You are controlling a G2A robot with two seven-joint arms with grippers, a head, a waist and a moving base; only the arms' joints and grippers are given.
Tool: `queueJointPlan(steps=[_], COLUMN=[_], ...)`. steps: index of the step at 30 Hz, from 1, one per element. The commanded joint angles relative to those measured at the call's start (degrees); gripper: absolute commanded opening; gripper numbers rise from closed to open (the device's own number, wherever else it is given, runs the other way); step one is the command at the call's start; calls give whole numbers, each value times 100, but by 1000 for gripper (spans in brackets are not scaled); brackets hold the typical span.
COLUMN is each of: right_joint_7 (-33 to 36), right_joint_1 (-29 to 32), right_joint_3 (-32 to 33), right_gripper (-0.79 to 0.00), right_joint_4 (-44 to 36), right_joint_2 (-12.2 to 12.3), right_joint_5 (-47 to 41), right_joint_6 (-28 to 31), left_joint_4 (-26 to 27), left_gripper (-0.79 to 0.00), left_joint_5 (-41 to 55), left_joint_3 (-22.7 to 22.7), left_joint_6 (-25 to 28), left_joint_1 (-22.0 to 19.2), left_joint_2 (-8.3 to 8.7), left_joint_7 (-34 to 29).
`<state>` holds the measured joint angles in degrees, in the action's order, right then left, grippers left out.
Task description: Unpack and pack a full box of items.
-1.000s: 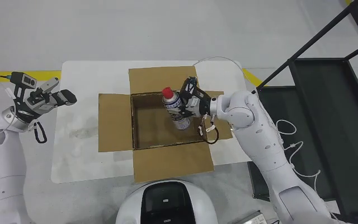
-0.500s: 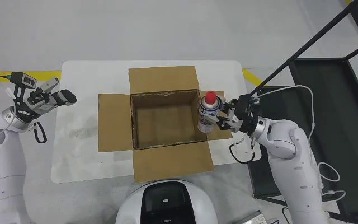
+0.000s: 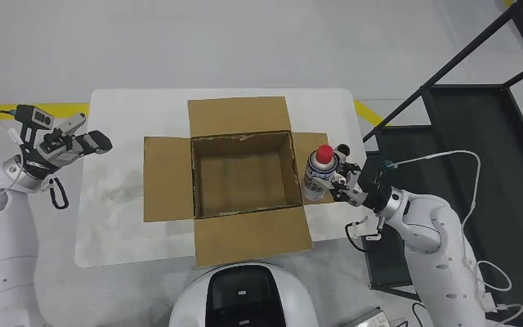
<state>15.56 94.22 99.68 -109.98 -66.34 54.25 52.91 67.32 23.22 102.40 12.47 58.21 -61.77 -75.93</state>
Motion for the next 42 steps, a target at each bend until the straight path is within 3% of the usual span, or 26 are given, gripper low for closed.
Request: queueJointPlan(steps=[1,12,19,23,30,37,42], right_joint_7=[0,-64,-979,-1868,-3779,-5763,-6524], right_joint_1=[0,11,364,535,972,895,603], right_joint_3=[0,31,752,1025,960,577,264], right_gripper=[-785,-785,-785,-785,-785,-785,-785], right_joint_4=[0,29,612,1008,1522,2681,3511], right_joint_2=[0,1,43,20,-82,-165,-196], right_joint_5=[0,-33,-334,26,1312,2567,3116], right_joint_6=[0,-110,186,240,-89,-1349,-2114], left_joint_4=[0,0,0,0,0,0,0], left_gripper=[0,0,0,0,0,0,0], left_joint_5=[0,0,0,0,0,0,0], left_joint_3=[0,0,0,0,0,0,0], left_joint_6=[0,0,0,0,0,0,0], left_joint_1=[0,0,0,0,0,0,0], left_joint_2=[0,0,0,0,0,0,0], left_joint_7=[0,0,0,0,0,0,0])
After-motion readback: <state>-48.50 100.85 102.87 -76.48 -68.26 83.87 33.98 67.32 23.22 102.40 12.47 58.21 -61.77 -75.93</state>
